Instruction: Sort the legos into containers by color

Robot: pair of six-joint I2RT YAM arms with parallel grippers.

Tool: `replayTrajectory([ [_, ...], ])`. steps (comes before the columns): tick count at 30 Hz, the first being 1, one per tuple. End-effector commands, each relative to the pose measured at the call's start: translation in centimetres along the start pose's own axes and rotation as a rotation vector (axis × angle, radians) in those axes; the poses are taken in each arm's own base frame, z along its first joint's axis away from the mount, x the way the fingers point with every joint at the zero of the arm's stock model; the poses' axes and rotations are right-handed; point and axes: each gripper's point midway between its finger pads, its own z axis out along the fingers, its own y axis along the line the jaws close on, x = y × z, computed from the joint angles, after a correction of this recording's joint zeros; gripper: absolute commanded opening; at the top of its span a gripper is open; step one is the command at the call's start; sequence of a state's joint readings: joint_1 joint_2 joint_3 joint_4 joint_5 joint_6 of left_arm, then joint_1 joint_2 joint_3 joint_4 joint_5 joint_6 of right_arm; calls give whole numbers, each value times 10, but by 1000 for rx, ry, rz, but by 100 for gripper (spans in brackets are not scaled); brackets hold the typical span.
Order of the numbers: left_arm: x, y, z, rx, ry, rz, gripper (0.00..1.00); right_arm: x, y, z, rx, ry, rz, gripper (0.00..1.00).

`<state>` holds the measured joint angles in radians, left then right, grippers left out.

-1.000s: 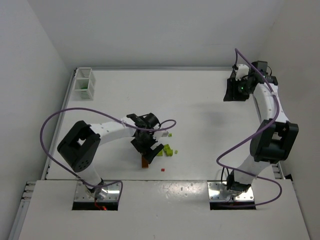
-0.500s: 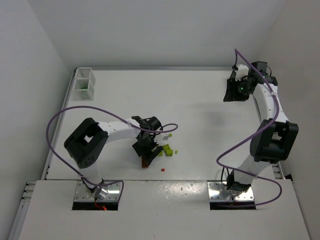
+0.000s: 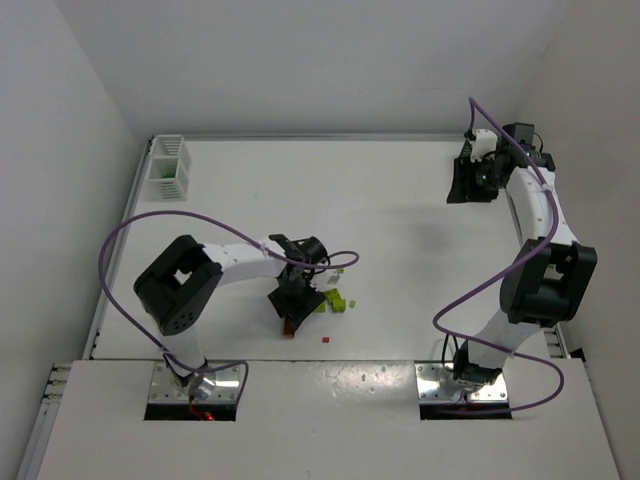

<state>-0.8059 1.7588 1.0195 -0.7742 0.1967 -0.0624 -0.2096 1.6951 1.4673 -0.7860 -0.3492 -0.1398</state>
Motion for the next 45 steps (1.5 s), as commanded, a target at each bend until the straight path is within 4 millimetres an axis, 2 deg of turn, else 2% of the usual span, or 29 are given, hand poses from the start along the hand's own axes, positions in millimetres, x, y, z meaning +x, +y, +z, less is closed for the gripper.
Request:
replayTrajectory([
  [1,7,-9,22,24,51,36,59,-12,0,-3,-6,-53,-35,51],
  [4,2,-14,23,14,46,75,52,-12,-2,-4,3,-50,-44,51],
  [7,-3,-13,22,-3,45,97,39,-12,-2,-4,3,-50,-44,51],
  [8,-6,-12,20,-12,36,99,29,-12,-2,-4,3,-50,-44,51],
  [12,-16,-11,11,-32,3,115,8,-12,0,-3,-6,-53,-44,51],
  [17,-27,-8,-9,-75,-59,124,3,-12,13,-6,-54,-55,-48,50],
  [18,-33,-7,-17,-86,-90,138,0,-9,17,-3,-62,-45,-53,50],
  [24,-68,21,-69,-128,-265,41,0,-2,56,0,-134,-21,-100,49],
  [25,-71,35,-78,-138,-294,-1,0,1,68,4,-154,-6,-110,48],
  [28,-87,54,-111,-151,-419,-75,0,3,92,12,-192,18,-125,48],
  [29,-92,67,-125,-157,-465,-109,0,2,97,13,-200,13,-140,48],
  [33,-107,96,-162,-225,-594,-175,0,-1,119,19,-206,13,-164,48],
  [34,-109,103,-178,-252,-640,-189,0,-1,123,20,-203,18,-160,48],
  [35,-108,122,-192,-278,-681,-233,0,2,130,24,-207,34,-165,47],
  [37,-116,146,-223,-323,-780,-274,0,1,137,25,-206,32,-174,47],
  [38,-116,154,-239,-330,-828,-289,0,4,144,29,-218,45,-176,47],
  [39,-113,176,-258,-365,-870,-304,0,4,143,29,-209,46,-177,47],
  [40,-115,181,-273,-358,-923,-290,0,5,149,30,-218,50,-178,47],
  [41,-115,189,-283,-360,-953,-290,0,3,149,30,-217,40,-181,47],
  [42,-106,207,-291,-370,-975,-309,0,4,153,31,-215,44,-194,47],
  [44,-110,220,-307,-343,-1050,-280,0,6,156,34,-208,49,-205,47],
  [45,-105,241,-316,-353,-1080,-339,0,9,157,33,-203,51,-213,47],
])
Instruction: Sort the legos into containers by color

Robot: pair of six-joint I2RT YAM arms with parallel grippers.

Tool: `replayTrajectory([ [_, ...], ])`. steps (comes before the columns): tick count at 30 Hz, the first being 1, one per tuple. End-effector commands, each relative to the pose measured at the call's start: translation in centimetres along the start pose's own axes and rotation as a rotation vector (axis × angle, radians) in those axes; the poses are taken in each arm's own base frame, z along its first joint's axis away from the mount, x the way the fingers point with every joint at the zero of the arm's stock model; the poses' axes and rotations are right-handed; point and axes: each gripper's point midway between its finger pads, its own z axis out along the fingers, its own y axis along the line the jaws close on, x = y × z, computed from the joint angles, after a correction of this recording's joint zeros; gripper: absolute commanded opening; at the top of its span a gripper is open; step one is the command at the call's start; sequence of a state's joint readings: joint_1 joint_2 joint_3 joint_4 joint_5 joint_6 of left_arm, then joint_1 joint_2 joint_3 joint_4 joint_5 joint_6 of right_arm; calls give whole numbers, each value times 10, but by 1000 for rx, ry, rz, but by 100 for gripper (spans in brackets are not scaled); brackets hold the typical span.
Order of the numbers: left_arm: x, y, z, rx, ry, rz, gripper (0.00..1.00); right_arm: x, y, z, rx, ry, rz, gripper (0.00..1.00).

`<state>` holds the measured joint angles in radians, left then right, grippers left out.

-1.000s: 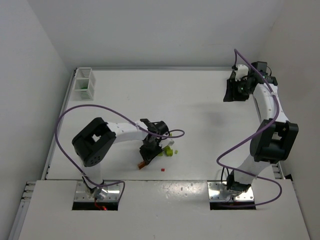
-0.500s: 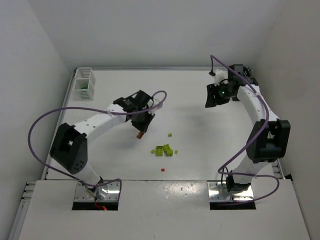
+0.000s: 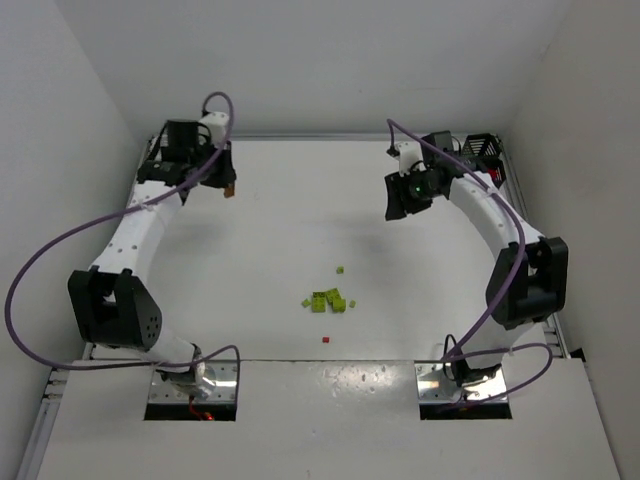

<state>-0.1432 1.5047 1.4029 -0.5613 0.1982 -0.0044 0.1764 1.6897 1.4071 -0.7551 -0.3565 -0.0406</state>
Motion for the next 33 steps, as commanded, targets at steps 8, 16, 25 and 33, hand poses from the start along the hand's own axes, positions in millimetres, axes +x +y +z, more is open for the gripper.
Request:
replayTrajectory([
  [8,-96,134,1,-6,-394,-254,0,0,10,-1,27,-20,-31,47],
  [16,-126,230,15,-155,-541,-259,0,2,8,1,36,-19,-31,47],
  [25,-125,299,39,-302,-597,-247,0,5,9,8,29,0,-33,47],
  [33,-101,335,62,-376,-560,-284,0,7,7,11,36,12,-29,47],
])
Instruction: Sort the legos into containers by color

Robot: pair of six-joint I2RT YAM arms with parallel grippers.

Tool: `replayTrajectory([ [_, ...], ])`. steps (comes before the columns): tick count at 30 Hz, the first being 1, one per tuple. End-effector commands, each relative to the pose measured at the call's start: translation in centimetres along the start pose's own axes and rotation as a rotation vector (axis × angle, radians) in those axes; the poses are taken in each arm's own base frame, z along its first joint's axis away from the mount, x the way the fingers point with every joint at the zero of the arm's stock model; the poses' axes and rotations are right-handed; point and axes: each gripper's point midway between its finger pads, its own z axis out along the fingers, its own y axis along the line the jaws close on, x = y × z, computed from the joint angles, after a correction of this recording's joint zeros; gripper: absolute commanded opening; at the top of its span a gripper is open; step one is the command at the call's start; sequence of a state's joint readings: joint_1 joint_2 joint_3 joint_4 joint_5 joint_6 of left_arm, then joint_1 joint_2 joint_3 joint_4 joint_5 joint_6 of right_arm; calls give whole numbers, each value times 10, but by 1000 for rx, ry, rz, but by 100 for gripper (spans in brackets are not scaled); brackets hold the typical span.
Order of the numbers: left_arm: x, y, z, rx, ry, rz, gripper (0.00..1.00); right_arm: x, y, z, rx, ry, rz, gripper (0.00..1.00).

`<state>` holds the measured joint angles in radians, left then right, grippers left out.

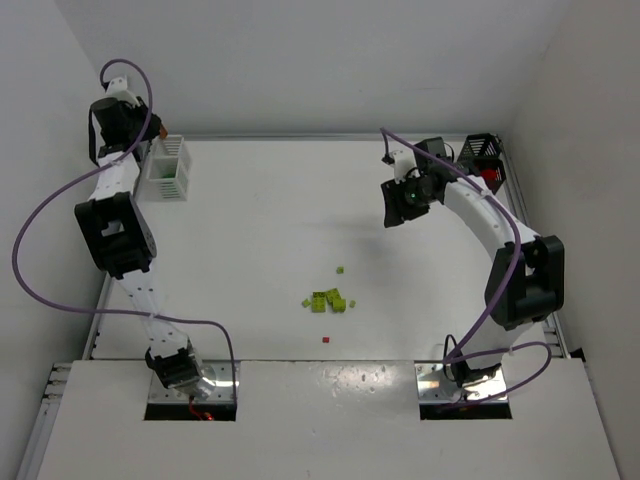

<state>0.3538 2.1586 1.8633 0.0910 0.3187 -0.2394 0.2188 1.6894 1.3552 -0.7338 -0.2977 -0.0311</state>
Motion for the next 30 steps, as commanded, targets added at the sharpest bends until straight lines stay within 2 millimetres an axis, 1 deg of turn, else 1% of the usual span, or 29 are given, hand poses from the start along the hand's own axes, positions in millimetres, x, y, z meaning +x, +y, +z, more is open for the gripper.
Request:
replayTrajectory([
  [1,-29,20,6,-49,-78,44,0,-7,1,0,5,-27,-10,47],
  [2,-25,21,8,-52,-59,38,0,-7,1,0,5,-27,-10,47],
  [5,-19,27,15,-63,-50,56,0,-7,4,3,-2,-15,-24,47],
  [6,-19,29,15,-73,-51,56,1,-7,4,3,-2,-15,-24,47],
  [9,-8,35,22,-86,-26,57,5,-5,3,6,-3,-7,-21,47],
  [10,-10,35,21,-86,-26,57,7,-5,6,7,-8,-5,-29,47],
  [11,-5,43,22,-97,-13,51,13,-3,7,6,-9,4,-26,47],
  [12,-5,43,22,-97,-13,51,18,-5,6,8,-9,5,-25,47],
  [13,1,44,24,-98,-4,48,24,-5,6,8,-10,5,-25,47],
  [15,4,43,24,-90,7,54,28,-5,4,9,-2,15,-23,47],
  [16,9,45,26,-91,16,51,31,-5,7,10,-6,17,-30,47],
  [18,11,45,25,-92,25,58,36,-3,7,13,-8,26,-28,47],
  [19,11,45,25,-92,25,58,41,-3,7,13,-8,26,-28,47],
  [20,11,45,25,-92,25,58,44,-3,5,13,1,27,-37,47],
  [21,16,46,25,-93,34,64,47,-5,4,14,1,26,-37,47],
  [22,16,46,25,-93,34,64,50,-5,4,14,1,26,-37,47],
  [23,16,46,25,-93,34,64,57,-5,4,14,1,26,-37,47],
  [24,16,47,25,-93,35,73,59,-5,6,14,-8,24,-37,47],
  [25,8,45,23,-92,23,77,62,-5,9,15,-12,26,-45,47],
  [26,9,43,23,-79,24,77,62,-6,11,15,-24,24,-55,47],
  [27,2,36,19,-58,21,78,62,-2,11,16,-26,33,-53,47],
  [28,-1,33,16,-45,19,79,62,-2,11,16,-26,33,-53,47],
  [29,-8,22,13,-25,15,92,62,0,15,16,-31,36,-69,47],
  [30,-24,16,0,-22,-5,109,62,4,15,17,-32,44,-66,47],
])
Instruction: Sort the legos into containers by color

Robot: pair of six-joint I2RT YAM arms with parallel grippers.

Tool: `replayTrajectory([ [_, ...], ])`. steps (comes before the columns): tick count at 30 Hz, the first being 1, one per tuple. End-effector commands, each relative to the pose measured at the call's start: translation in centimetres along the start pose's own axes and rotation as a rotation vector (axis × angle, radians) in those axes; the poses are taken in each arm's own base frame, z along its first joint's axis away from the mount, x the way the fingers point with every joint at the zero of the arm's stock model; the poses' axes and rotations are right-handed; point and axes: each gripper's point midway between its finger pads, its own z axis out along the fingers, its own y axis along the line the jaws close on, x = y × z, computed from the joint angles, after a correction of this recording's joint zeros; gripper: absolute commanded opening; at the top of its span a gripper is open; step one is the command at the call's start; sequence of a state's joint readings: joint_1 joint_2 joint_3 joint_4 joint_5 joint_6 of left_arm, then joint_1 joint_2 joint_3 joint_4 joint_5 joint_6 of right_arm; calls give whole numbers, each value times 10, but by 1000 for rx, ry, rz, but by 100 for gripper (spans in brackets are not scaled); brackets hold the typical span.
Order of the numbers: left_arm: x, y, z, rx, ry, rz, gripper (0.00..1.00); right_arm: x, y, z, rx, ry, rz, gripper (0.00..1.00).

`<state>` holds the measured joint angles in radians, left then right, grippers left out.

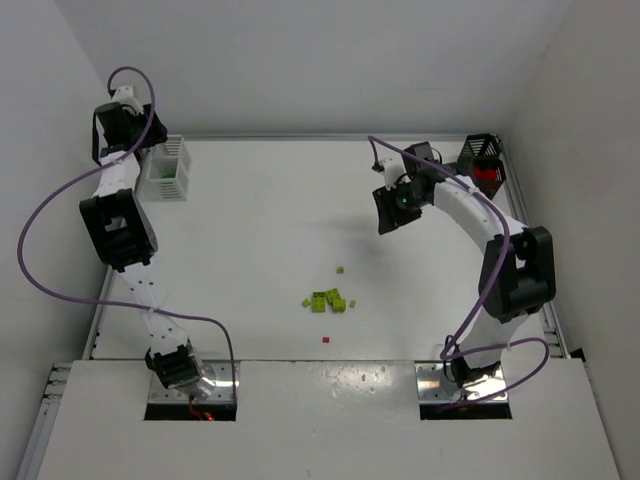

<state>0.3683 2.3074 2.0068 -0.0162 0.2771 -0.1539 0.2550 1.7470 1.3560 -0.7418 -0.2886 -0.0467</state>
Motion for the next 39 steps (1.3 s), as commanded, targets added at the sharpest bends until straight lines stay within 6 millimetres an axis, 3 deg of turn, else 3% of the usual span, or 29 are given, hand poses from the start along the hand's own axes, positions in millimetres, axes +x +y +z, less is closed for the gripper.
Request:
replayTrajectory([
  [1,-65,-30,-40,56,-98,61,62,-10,8,-6,-9,-35,-44,47],
  [2,-69,-38,-47,42,-95,78,63,-6,6,-5,1,-24,-41,47],
  [3,-58,-60,-51,53,-63,90,63,-6,5,-5,1,-24,-50,47],
  [4,-79,-74,-73,31,-96,101,63,-4,4,-5,8,-14,-48,47],
  [5,-78,-86,-84,33,-89,105,63,-8,4,-7,11,-25,-51,47],
  [6,-50,-108,-90,55,-31,98,69,-7,5,-10,9,-14,-48,48],
  [7,-77,-123,-115,55,-111,103,74,-7,7,-10,0,-15,-48,48],
  [8,-51,-141,-121,86,-69,81,86,-13,9,-12,-11,-31,-52,49],
  [9,-50,-151,-130,97,-82,74,94,-16,11,-19,-7,-52,-59,50],
  [10,-63,-162,-147,110,-121,81,100,-22,10,-23,-1,-79,-86,52],
  [11,-58,-171,-152,127,-115,76,100,-24,10,-26,0,-81,-105,52],
  [13,-38,-195,-159,162,-75,77,100,-14,10,-21,-15,-20,-94,51],
  [14,-37,-202,-166,178,-79,81,100,-2,6,-17,-16,7,-74,51],
  [15,-21,-215,-169,203,-49,88,100,17,5,-8,-14,42,-76,51],
  [19,5,-242,-189,251,-15,118,100,50,-2,-6,48,98,-106,51],
  [21,11,-249,-196,253,-18,125,100,52,-4,-11,55,88,-99,51],
  [25,24,-281,-208,319,-16,177,100,53,-11,-18,106,85,-105,51],
  [34,30,-314,-227,401,-34,230,100,54,-8,-20,100,71,-108,51],
  [39,50,-331,-237,455,-9,279,100,49,-1,-20,74,49,-131,51],
])
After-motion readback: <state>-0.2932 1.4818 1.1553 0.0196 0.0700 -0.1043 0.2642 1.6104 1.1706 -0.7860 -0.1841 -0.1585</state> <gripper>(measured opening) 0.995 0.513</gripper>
